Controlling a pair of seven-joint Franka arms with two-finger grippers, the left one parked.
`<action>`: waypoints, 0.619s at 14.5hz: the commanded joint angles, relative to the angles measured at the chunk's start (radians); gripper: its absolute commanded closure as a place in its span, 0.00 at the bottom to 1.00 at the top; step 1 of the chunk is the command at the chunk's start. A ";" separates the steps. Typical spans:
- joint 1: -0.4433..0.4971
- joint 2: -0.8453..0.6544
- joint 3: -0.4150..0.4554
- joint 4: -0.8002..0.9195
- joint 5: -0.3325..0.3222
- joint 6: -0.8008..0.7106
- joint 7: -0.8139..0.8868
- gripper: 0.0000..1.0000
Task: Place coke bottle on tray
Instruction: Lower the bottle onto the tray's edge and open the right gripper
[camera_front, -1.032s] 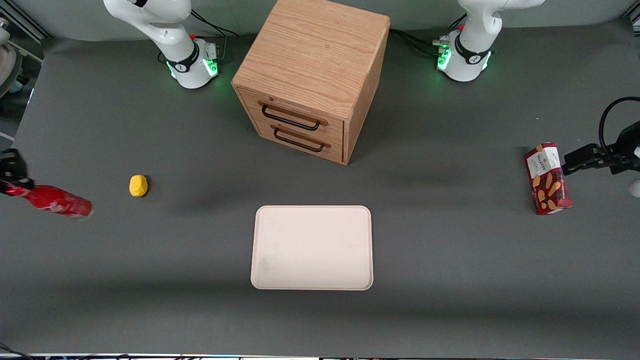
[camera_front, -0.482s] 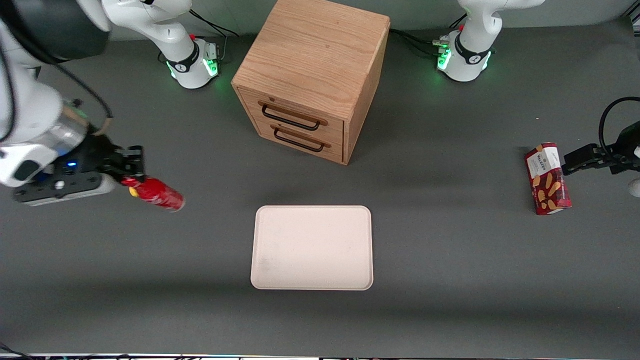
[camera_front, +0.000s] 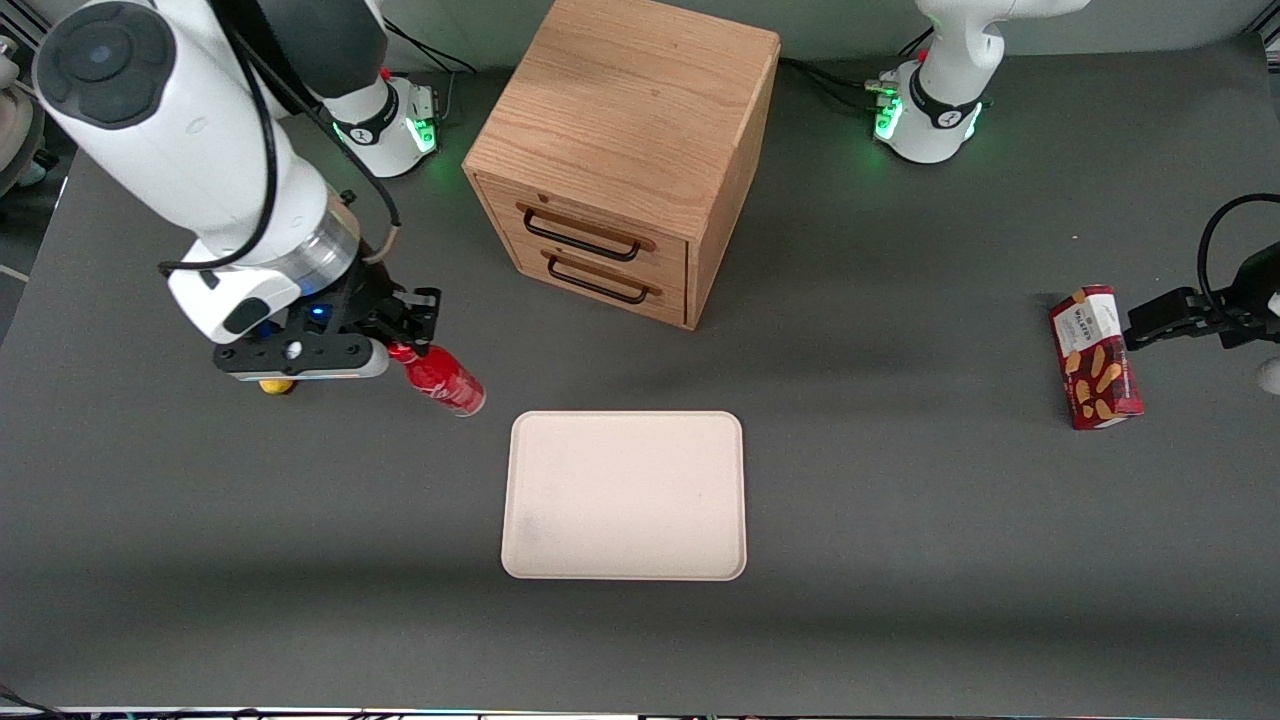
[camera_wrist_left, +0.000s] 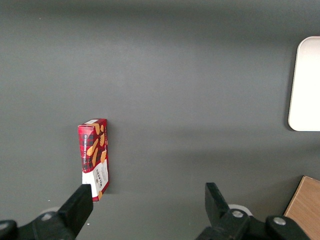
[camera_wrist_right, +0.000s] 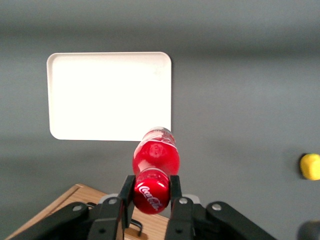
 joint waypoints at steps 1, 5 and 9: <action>0.008 0.021 -0.022 0.008 0.033 0.030 0.035 1.00; 0.005 0.108 -0.028 0.001 0.032 0.122 0.035 1.00; 0.002 0.223 -0.028 0.000 0.027 0.236 0.033 1.00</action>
